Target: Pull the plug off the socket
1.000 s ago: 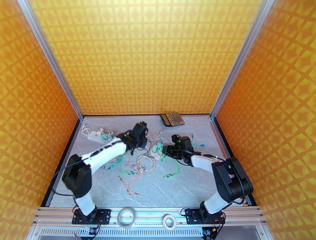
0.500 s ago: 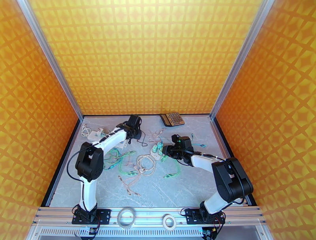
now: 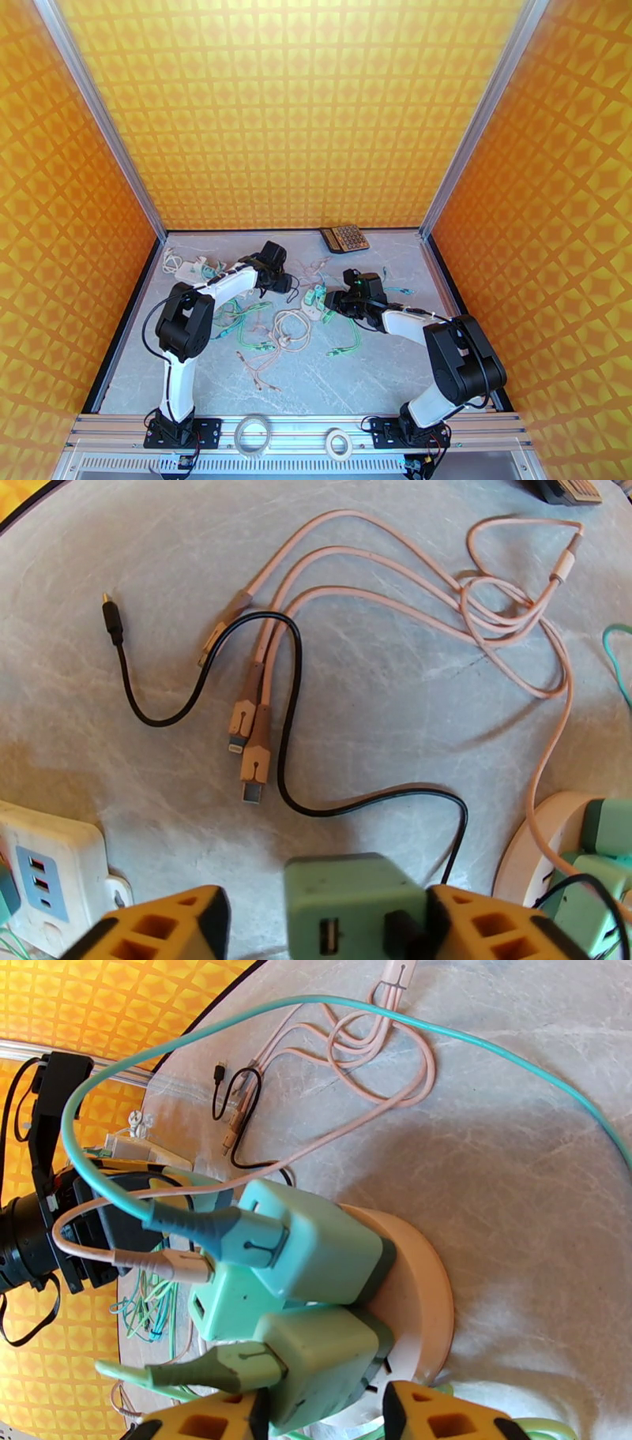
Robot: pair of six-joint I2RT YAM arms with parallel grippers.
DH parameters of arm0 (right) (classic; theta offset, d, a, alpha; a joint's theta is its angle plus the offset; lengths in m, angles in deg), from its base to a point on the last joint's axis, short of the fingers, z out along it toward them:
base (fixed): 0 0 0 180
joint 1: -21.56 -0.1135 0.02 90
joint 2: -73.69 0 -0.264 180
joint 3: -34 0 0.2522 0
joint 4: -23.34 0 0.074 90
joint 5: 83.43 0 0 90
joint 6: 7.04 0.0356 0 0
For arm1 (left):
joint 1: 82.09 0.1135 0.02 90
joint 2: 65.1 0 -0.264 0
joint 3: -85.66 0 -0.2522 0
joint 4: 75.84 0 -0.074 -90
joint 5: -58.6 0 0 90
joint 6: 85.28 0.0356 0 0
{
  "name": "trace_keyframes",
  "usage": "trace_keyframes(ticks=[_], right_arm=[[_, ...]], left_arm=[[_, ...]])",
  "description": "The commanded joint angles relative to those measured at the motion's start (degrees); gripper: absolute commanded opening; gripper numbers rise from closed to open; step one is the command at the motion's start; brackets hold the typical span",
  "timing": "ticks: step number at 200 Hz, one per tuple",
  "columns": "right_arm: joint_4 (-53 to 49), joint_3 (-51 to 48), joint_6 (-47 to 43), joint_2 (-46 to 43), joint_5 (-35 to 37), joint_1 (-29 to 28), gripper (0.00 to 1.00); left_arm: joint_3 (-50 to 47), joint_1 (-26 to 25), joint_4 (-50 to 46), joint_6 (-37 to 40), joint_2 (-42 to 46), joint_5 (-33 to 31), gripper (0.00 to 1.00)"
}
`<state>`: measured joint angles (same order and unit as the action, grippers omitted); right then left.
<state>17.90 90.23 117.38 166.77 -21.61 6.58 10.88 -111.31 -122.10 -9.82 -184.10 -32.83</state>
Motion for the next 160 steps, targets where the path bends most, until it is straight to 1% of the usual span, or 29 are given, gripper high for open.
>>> trace_keyframes(ticks=[1, 13, 21, 33, 66, 100, 111, 127, 134, 160], right_arm=[[-6.9, -1.4, -0.6, 0.7, 5.4, 0.3, 0.43], [-7.0, -1.5, -1.0, -0.3, 5.6, 0.3, 0.44], [-6.7, -1.7, -1.4, -1.2, 5.4, 0.3, 0.44], [-5.6, -2.4, -1.4, -2.9, 5.5, 0.4, 0.44], [-5.0, -3.2, -2.3, -8.5, 7.6, 0.3, 0.45], [-7.0, -2.3, -2.2, -13.3, 8.1, 0.3, 0.45], [-8.0, -2.2, -2.3, -14.8, 8.3, 0.3, 0.45], [-9.6, -2.3, -2.5, -16.6, 8.9, 0.2, 0.45], [-10.2, -2.4, -2.8, -17.2, 9.1, 0.1, 0.45], [-12.1, -2.7, -3.2, -17.1, 9.7, 0.1, 0.45]], left_arm=[[1.9, -0.1, -1.6, -0.3, 2.4, 1.3, 0.81], [2.0, -0.1, -3.2, -0.3, 3.4, 1.3, 0.83], [1.8, -0.1, -4.3, -0.1, 4.3, 1.3, 0.88], [1.8, 0.0, -6.7, 0.4, 5.5, 1.0, 0.92], [1.5, 0.7, -10.6, 0.9, 8.7, 0.8, 0.93], [1.5, 0.7, -11.2, -0.1, 10.9, 0.9, 0.92], [0.5, 0.5, -9.9, -1.0, 12.4, 1.2, 0.91], [-3.1, -0.6, -4.8, -1.2, 15.5, 2.9, 0.88], [-6.5, -1.4, -2.2, -1.2, 16.9, 3.5, 0.87], [-14.3, -5.7, 7.1, -0.2, 20.0, 3.7, 0.75]])
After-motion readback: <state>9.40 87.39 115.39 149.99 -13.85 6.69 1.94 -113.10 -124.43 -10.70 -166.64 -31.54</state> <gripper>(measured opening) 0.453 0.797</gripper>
